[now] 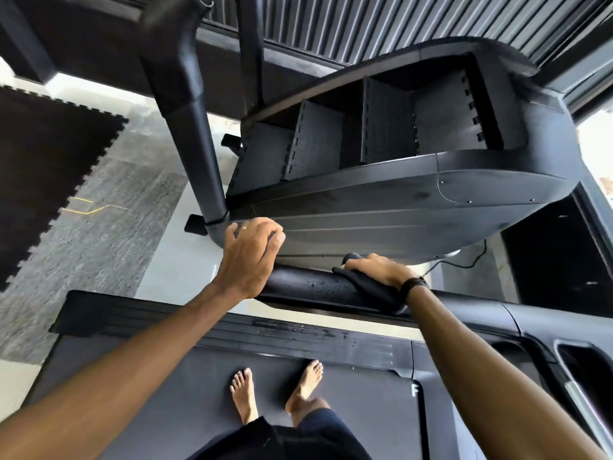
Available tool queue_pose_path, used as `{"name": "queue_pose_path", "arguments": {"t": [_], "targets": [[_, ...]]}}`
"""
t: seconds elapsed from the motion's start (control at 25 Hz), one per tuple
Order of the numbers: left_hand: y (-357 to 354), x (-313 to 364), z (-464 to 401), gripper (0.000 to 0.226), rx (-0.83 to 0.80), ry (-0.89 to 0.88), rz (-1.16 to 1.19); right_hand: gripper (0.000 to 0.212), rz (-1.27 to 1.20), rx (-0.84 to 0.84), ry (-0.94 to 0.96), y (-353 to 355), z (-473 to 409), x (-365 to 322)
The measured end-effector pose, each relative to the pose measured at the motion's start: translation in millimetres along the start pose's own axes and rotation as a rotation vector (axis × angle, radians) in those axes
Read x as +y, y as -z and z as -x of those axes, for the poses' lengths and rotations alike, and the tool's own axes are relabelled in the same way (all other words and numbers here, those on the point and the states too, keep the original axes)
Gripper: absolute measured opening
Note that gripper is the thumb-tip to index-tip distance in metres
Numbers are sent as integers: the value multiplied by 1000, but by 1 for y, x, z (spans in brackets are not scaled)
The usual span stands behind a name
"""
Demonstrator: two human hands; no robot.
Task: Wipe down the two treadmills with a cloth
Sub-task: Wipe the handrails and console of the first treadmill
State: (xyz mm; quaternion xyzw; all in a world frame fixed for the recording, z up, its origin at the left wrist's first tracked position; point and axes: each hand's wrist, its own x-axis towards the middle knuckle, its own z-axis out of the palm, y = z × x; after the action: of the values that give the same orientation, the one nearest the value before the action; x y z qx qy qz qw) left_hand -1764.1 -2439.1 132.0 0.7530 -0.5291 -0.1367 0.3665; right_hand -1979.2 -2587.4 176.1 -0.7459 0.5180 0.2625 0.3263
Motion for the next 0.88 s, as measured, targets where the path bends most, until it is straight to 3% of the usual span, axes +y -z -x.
{"name": "queue_pose_path", "arguments": {"t": [0.08,0.2,0.4,0.52,0.56,0.68,0.88], "targets": [[0,1,2,37,10,-5,-24,63,-21,-72,45,-6,-13,-30],[2,3,3,37,43,6,-44,54,-75,5,150,-29,-10,-77],[1,0,6,42,-15,-31,-1,48,23,469,455,-70,49,-67],[0,0,6,46,-25,-48,25,48,52,626,358,-61,53,-18],[0,-1,7,47,-14,-41,38,45,109,583,258,-51,51,-7],[0,-1,7,44,31,-29,59,44,92,230,-3,-20,17,13],[1,0,6,44,55,41,70,25,-63,-94,100,-12,-35,-44]]}}
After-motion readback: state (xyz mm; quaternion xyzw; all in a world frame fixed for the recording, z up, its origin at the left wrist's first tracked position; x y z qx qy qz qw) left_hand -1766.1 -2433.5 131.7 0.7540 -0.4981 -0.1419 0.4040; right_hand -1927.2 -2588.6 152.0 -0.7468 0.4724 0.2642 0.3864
